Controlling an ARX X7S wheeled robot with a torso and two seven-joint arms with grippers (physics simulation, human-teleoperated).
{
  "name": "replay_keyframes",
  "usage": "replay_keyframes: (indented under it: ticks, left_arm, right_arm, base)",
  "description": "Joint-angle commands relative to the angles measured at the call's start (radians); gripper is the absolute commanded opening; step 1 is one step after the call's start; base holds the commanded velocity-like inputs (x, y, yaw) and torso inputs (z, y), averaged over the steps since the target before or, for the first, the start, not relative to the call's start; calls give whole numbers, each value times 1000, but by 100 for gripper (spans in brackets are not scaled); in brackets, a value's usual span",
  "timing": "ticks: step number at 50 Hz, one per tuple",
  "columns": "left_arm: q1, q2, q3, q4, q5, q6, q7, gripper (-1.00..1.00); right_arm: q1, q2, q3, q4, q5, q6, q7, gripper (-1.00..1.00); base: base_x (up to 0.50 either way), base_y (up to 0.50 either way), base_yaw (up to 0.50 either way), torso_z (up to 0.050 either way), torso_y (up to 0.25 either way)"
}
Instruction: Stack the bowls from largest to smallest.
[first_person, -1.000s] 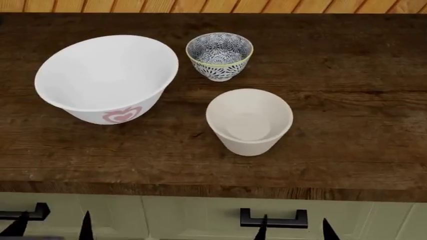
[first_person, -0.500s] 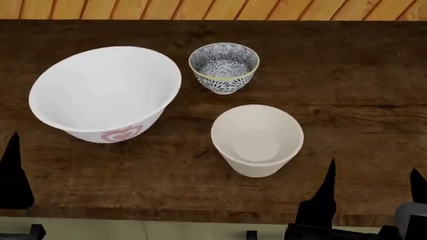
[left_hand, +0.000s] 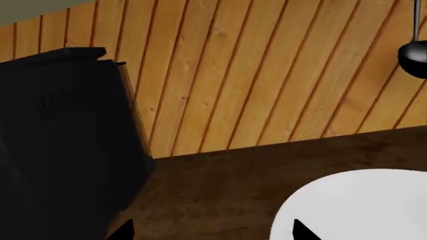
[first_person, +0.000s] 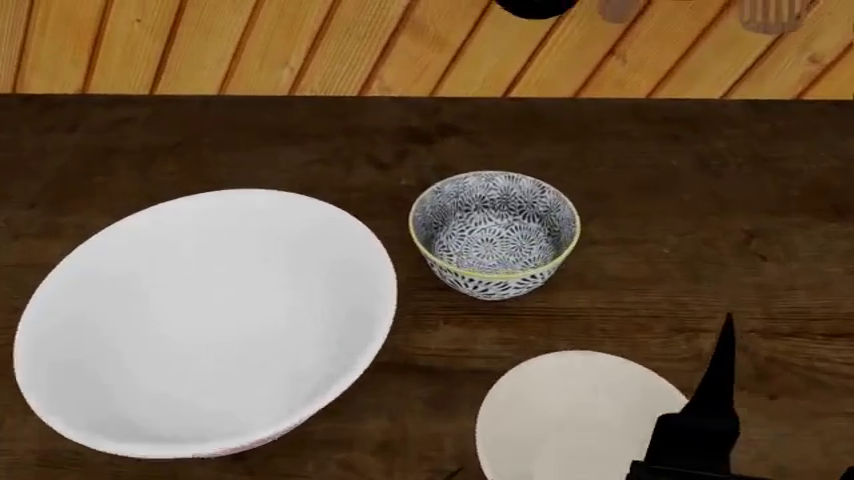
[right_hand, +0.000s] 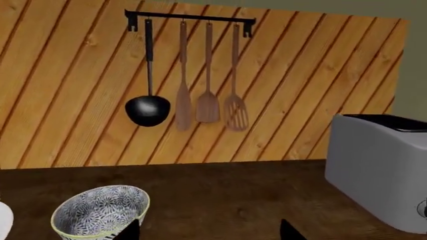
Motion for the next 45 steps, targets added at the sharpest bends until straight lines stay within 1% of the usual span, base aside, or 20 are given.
replay_keyframes:
  ticks: [1,3,5,8,12,14,15,17,19,23,25,26,28,30,31,35,36,38,41,45]
  left_arm:
    - [18,-29,12,-12,8,15,5,100]
    - [18,-30,15,-10,6,14,6,100]
    - [30,-33,53,-25,25,38,2,100]
    - [32,-41,38,-18,14,29,9,100]
    - [38,-53,57,-34,29,44,7,100]
    - [26,-52,66,-39,29,35,1,100]
    - [32,-60,56,-37,30,34,3,100]
    - [44,-66,55,-38,30,44,10,100]
    - [35,-61,58,-51,32,41,3,100]
    - [38,-65,44,-41,26,33,3,100]
    - [42,-68,39,-41,24,36,7,100]
    - [43,-71,41,-46,27,40,6,100]
    - [46,-76,39,-59,35,46,3,100]
    - [63,-94,68,-64,60,66,-4,100]
    - [62,-85,67,-68,56,65,-4,100]
    - [69,-92,54,-66,49,67,4,100]
    - [69,-92,55,-67,50,68,4,100]
    - [69,-94,54,-65,47,68,6,100]
    - [65,-91,47,-68,43,66,5,100]
    - [69,-88,48,-75,40,72,8,100]
  right_arm:
    - [-26,42,8,-1,30,-38,24,100]
    - [-29,55,6,-5,24,-36,34,100]
    - [-32,65,24,-7,49,-44,46,100]
    - [-46,65,20,1,35,-59,36,100]
    - [-41,125,57,21,188,-15,119,100]
    - [33,196,50,43,278,10,175,100]
    - [92,278,33,106,424,24,244,100]
    - [220,375,-21,187,571,12,308,100]
    - [339,449,-128,285,609,45,290,100]
    - [517,482,-271,461,654,86,197,100]
    - [616,483,-365,540,648,137,163,100]
    - [666,477,-394,579,661,145,184,100]
    - [769,448,-457,660,692,172,177,100]
    - [912,407,-550,730,670,241,147,100]
    - [964,383,-581,767,658,266,118,100]
    - [1079,287,-666,987,648,298,104,100]
    - [1107,257,-683,1089,700,302,140,100]
    - [1159,216,-742,1182,618,327,48,100]
    - [1182,158,-782,1296,571,318,-29,100]
    - [1242,80,-847,1461,448,262,-140,100]
  base:
    - [500,129,0,0,0]
    - [500,131,0,0,0]
    - [500,129,0,0,0]
    - [500,129,0,0,0]
    - [269,58,0,0,3]
    - [0,0,0,0,0]
    - [0,0,0,0,0]
    - [0,0,0,0,0]
    - [0,0,0,0,0]
    - [0,0,0,0,0]
    - [0,0,0,0,0]
    - [0,0,0,0,0]
    - [0,0,0,0,0]
    - [0,0,0,0,0]
    - [0,0,0,0,0]
    - [0,0,0,0,0]
    - [0,0,0,0,0]
    - [0,0,0,0,0]
    - [0,0,0,0,0]
    - [0,0,0,0,0]
